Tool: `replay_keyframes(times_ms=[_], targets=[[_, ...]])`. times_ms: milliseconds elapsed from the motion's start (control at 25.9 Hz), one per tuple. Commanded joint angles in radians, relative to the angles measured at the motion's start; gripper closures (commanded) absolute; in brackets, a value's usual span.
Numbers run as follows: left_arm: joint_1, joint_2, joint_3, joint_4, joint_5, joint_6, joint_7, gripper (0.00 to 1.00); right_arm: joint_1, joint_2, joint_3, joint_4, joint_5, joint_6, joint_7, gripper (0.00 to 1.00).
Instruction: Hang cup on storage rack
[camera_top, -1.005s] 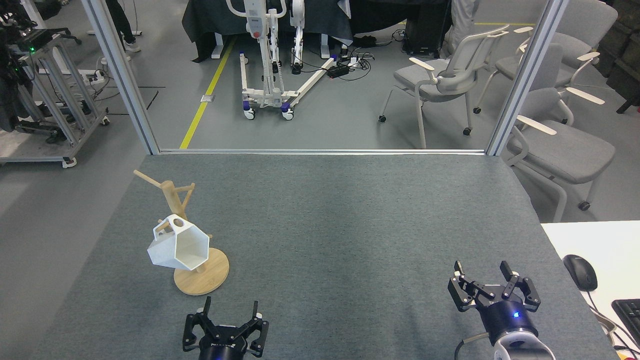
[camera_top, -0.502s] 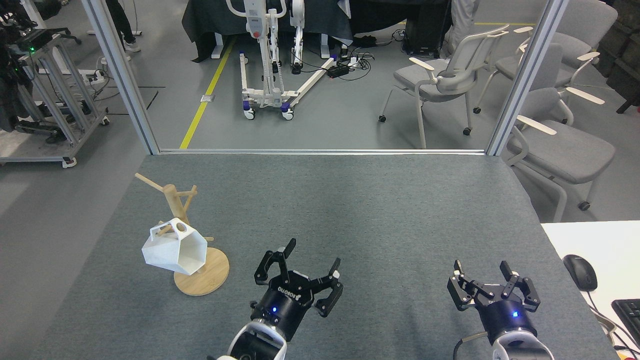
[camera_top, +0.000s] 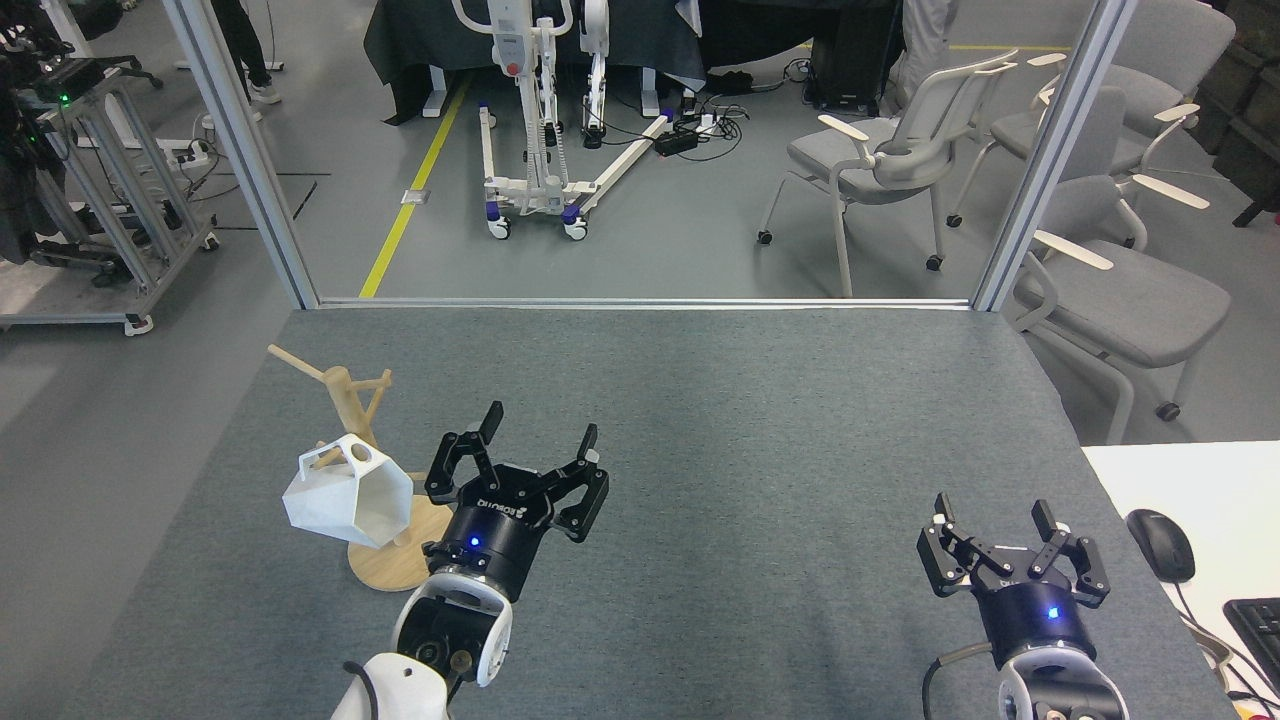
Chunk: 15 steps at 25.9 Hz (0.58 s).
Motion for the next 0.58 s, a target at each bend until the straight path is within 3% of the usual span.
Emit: replay_keyframes(times_ms=[0,541], targets=[[0.036,0.038,0.018,-0.064,0.001,-0.001,-0.017,0.00,0.010,0.004,-0.004,-0.063,0.000,0.004,-0.001,0.00],[0.105,0.039,0.016,-0.096,0.001,-0.001,0.014,0.00,0.037,0.010,-0.007,-0.080,-0.057,0.034,0.004,0.00]])
